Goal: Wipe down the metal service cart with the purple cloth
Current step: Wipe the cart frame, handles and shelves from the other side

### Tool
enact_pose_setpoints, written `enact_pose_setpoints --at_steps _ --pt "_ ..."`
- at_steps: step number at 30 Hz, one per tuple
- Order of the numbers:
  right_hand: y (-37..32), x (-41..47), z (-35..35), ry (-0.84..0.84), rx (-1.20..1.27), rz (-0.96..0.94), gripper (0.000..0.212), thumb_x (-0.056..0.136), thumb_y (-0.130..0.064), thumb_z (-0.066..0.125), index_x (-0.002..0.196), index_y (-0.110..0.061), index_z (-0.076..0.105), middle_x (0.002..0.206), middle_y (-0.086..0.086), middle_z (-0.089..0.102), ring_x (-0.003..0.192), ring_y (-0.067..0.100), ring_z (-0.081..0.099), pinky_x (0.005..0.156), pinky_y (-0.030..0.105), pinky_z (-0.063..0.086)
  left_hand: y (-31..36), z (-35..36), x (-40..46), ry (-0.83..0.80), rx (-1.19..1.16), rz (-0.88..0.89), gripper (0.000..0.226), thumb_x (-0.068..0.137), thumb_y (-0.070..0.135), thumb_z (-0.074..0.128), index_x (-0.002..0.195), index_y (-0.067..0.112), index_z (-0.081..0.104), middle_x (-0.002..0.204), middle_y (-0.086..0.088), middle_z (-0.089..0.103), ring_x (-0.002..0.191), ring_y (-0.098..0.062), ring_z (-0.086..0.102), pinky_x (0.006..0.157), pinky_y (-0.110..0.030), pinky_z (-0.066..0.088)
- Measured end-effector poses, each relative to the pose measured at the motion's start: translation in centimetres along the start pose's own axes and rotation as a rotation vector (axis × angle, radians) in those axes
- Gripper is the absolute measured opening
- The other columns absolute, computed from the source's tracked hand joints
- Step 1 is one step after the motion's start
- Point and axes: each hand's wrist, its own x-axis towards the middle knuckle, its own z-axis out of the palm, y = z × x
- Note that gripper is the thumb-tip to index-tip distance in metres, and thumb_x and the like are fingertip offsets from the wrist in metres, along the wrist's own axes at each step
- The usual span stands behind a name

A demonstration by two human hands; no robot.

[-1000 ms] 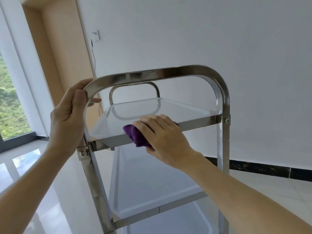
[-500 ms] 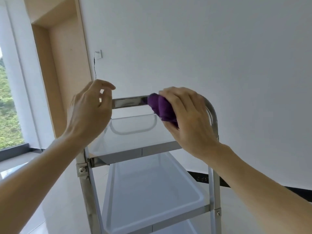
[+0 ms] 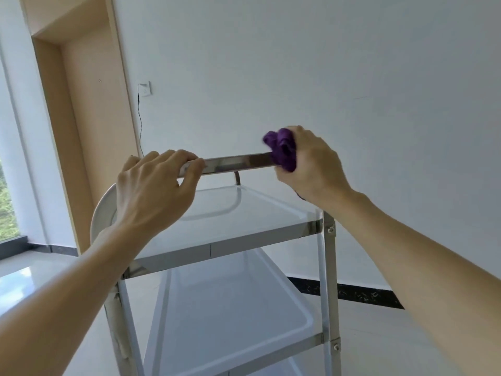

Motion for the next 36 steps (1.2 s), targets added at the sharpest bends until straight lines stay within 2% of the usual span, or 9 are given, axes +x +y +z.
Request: enact_pose_setpoints --at_steps 4,8,13,16,20,24,26,30,36 --pt "4.6 -3.4 -0.6 -0.042 0.267 0.515 0.048 0.076 -0.036 0.077 0.111 -0.023 0.047 0.089 -0.011 0.061 0.084 0.021 0.061 0.075 0.034 0.048 0.6 0.4 -0.1 0.044 -0.003 -0.044 0.035 0.100 0.048 0.038 0.094 0.032 0.068 0.089 0.011 0.071 0.084 -0.019 0.059 0.083 -0.036 0.031" --pt "6.2 -6.9 0.8 -0.009 0.442 0.734 0.043 0.075 -0.036 0.075 0.108 -0.022 0.051 0.094 -0.005 0.066 0.085 0.016 0.065 0.075 0.035 0.053 1.2 0.6 -0.3 0.032 0.009 -0.058 0.033 0.101 0.045 0.039 0.095 0.030 0.068 0.095 0.010 0.072 0.090 -0.021 0.058 0.086 -0.036 0.028" --pt "6.2 -7.1 1.3 0.045 0.459 0.749 0.040 0.075 -0.035 0.074 0.105 -0.021 0.051 0.089 -0.006 0.065 0.080 0.013 0.064 0.069 0.032 0.050 1.2 -0.3 -0.8 0.003 -0.204 0.042 0.023 0.101 0.023 0.050 0.114 0.022 0.069 0.117 0.002 0.068 0.114 -0.023 0.054 0.103 -0.040 0.034" --pt "6.3 -7.9 1.5 0.054 0.521 0.714 0.040 0.074 -0.038 0.077 0.102 -0.023 0.053 0.089 -0.005 0.067 0.080 0.013 0.067 0.067 0.029 0.052 2.2 -0.6 -3.4 0.039 -0.366 0.229 0.030 0.096 0.010 0.049 0.119 0.011 0.068 0.122 -0.003 0.062 0.110 -0.020 0.057 0.100 -0.035 0.042" --pt "6.1 -9.3 1.7 0.092 0.625 0.677 0.041 0.072 -0.038 0.080 0.101 -0.026 0.054 0.092 -0.004 0.068 0.081 0.012 0.070 0.063 0.024 0.052 4.8 1.5 -7.7 -0.253 -0.284 0.255 0.035 0.096 0.023 0.053 0.130 0.018 0.061 0.129 0.000 0.061 0.124 -0.021 0.052 0.108 -0.028 0.030" --pt "5.4 -10.3 2.2 0.103 0.643 0.617 0.043 0.072 -0.044 0.081 0.100 -0.033 0.050 0.093 -0.009 0.065 0.078 0.003 0.067 0.065 0.018 0.051 5.4 5.0 -9.3 -0.516 -0.136 0.142 0.067 0.097 0.043 0.049 0.155 0.023 0.022 0.161 0.003 0.025 0.148 -0.022 0.020 0.123 -0.042 0.011" --pt "4.8 -11.2 2.7 0.127 0.655 0.585 0.047 0.074 -0.045 0.081 0.105 -0.035 0.047 0.100 -0.008 0.062 0.086 0.003 0.065 0.070 0.016 0.051 5.2 6.2 -10.0 -0.549 -0.065 0.112 0.070 0.096 0.043 0.048 0.155 0.023 0.017 0.158 0.005 0.029 0.144 -0.021 0.026 0.121 -0.040 0.011" --pt "3.9 -14.8 4.8 0.159 0.667 0.591 0.065 0.076 -0.039 0.083 0.127 -0.027 0.045 0.122 0.003 0.054 0.110 0.019 0.059 0.090 0.030 0.053 4.9 6.7 -11.1 -0.481 -0.060 0.095 0.064 0.089 0.032 0.061 0.147 0.021 0.038 0.143 0.005 0.049 0.130 -0.023 0.043 0.113 -0.038 0.021" --pt "4.6 -25.0 8.0 0.059 0.658 0.813 0.056 0.078 -0.030 0.083 0.120 -0.030 0.047 0.113 -0.002 0.062 0.102 0.015 0.063 0.080 0.019 0.052 4.7 7.2 -11.6 -0.434 -0.043 0.119 0.065 0.082 0.028 0.065 0.143 0.019 0.043 0.138 0.003 0.053 0.124 -0.026 0.047 0.110 -0.040 0.022"
